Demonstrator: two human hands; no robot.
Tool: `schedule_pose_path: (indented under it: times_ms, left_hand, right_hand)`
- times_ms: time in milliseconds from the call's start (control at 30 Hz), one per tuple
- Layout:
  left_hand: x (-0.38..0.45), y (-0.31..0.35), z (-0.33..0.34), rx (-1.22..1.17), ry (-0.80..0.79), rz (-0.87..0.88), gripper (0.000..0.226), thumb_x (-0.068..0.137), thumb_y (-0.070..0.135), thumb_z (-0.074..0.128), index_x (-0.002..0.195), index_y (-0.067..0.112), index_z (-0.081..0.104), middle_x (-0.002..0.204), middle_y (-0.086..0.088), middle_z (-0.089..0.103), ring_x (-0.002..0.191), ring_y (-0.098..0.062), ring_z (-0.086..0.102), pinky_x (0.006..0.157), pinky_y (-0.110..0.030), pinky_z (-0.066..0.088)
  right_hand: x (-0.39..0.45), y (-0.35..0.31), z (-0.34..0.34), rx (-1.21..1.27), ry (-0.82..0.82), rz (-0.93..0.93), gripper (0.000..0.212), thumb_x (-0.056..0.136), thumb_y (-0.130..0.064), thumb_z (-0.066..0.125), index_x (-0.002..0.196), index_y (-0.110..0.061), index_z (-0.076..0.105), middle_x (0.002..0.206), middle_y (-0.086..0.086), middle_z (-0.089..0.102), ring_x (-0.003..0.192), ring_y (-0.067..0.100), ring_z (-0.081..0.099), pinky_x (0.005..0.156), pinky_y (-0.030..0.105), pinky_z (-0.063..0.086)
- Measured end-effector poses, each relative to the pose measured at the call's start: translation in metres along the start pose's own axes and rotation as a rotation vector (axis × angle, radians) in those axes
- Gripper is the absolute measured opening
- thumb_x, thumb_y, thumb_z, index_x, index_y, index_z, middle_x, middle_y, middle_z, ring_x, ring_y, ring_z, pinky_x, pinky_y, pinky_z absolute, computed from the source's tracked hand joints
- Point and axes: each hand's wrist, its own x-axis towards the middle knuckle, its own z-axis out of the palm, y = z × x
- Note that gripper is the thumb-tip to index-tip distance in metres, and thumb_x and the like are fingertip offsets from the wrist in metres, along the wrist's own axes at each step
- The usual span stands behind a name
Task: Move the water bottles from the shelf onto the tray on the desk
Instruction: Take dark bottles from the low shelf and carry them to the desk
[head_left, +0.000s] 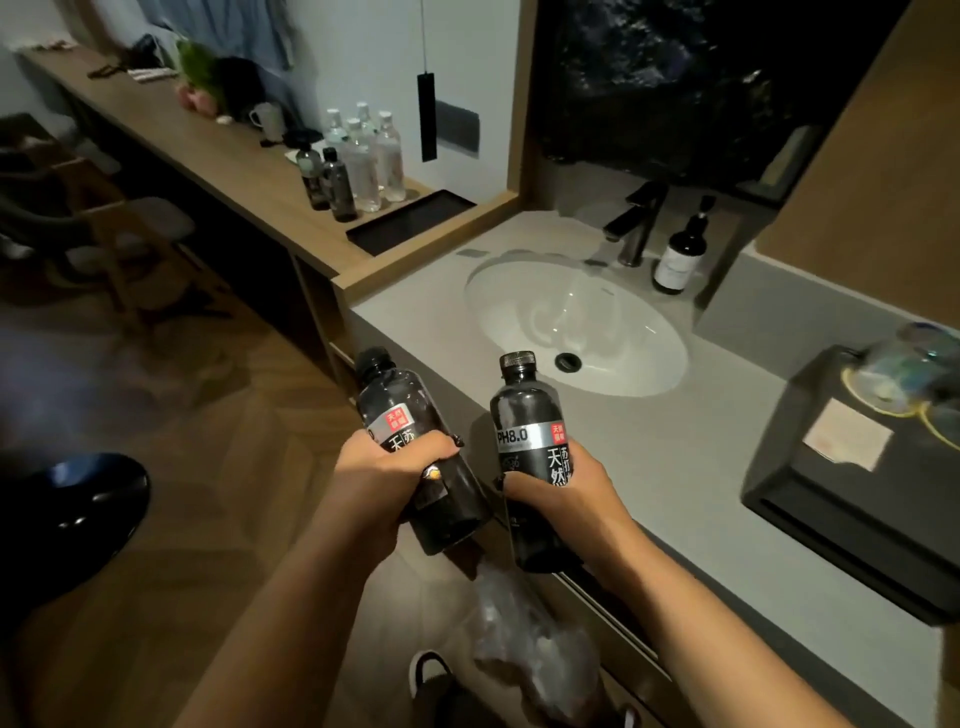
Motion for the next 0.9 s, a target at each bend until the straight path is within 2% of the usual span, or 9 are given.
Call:
schedule_pose_path:
  times_ms: [167, 333, 467, 567, 633, 733, 900]
  left_hand:
    - [0.078, 0.036, -0.034, 0.304, 0.010, 0.154, 0.045, 0.067, 0.003, 0.076, 0.105, 0.011, 0.052, 0.092, -0.013, 0.066, 0.079, -0.024, 0.068, 0.060, -0.030, 0.054]
    - [0.147, 0.077, -0.074, 0.497, 0.068, 0.232, 0.059, 0.061, 0.011, 0.083, 0.111, 0.021, 0.053, 0.095, -0.001, 0.064, 0.083, -0.016, 0.064, 0.063, -0.026, 0.051]
    - [0.188, 0.104, -0.107, 0.545, 0.069, 0.335, 0.061, 0.059, 0.011, 0.084, 0.107, 0.033, 0.054, 0.093, 0.006, 0.064, 0.081, -0.009, 0.063, 0.059, -0.018, 0.046]
    - [0.223, 0.117, -0.133, 0.594, 0.073, 0.375, 0.067, 0.054, 0.020, 0.084, 0.111, 0.039, 0.053, 0.101, 0.002, 0.060, 0.086, -0.014, 0.061, 0.063, -0.023, 0.050]
    - [0.246, 0.125, -0.149, 0.638, 0.092, 0.388, 0.076, 0.053, 0.026, 0.083, 0.121, 0.035, 0.051, 0.106, 0.004, 0.055, 0.088, -0.010, 0.056, 0.065, -0.021, 0.047]
    - [0.284, 0.140, -0.177, 0.628, 0.110, 0.389, 0.077, 0.055, 0.024, 0.085, 0.123, 0.025, 0.050, 0.108, 0.006, 0.052, 0.090, -0.008, 0.053, 0.060, -0.015, 0.038]
    - [0.352, 0.170, -0.239, 0.665, 0.022, 0.405, 0.084, 0.056, 0.026, 0.085, 0.131, 0.022, 0.047, 0.115, 0.004, 0.057, 0.096, -0.011, 0.056, 0.065, -0.016, 0.045]
  right_hand:
    - [0.076, -0.035, 0.032, -0.065, -0.009, -0.051, 0.031, 0.065, -0.022, 0.071, 0.093, -0.017, 0.058, 0.079, 0.006, 0.066, 0.068, 0.017, 0.063, 0.064, 0.034, 0.054]
    - [0.149, -0.078, 0.071, -0.101, -0.015, -0.044, 0.040, 0.060, -0.031, 0.069, 0.096, -0.021, 0.058, 0.081, 0.004, 0.068, 0.068, 0.013, 0.066, 0.060, 0.027, 0.055]
    - [0.192, -0.108, 0.105, -0.091, -0.037, -0.074, 0.036, 0.072, -0.025, 0.074, 0.103, -0.024, 0.057, 0.093, 0.005, 0.069, 0.082, 0.019, 0.068, 0.074, 0.033, 0.057]
    - [0.218, -0.127, 0.134, -0.098, -0.041, -0.080, 0.036, 0.074, -0.023, 0.073, 0.105, -0.028, 0.056, 0.097, 0.004, 0.067, 0.087, 0.020, 0.067, 0.078, 0.034, 0.057]
    - [0.237, -0.138, 0.154, -0.108, -0.023, -0.095, 0.034, 0.073, -0.021, 0.073, 0.102, -0.027, 0.057, 0.093, 0.004, 0.066, 0.084, 0.021, 0.067, 0.076, 0.035, 0.057]
    - [0.267, -0.151, 0.187, -0.134, 0.009, -0.114, 0.030, 0.072, -0.021, 0.073, 0.097, -0.028, 0.057, 0.090, 0.003, 0.066, 0.082, 0.020, 0.066, 0.075, 0.035, 0.057]
    - [0.317, -0.173, 0.249, -0.115, 0.091, -0.087, 0.031, 0.075, -0.023, 0.073, 0.098, -0.031, 0.055, 0.094, 0.002, 0.066, 0.086, 0.020, 0.065, 0.076, 0.034, 0.056]
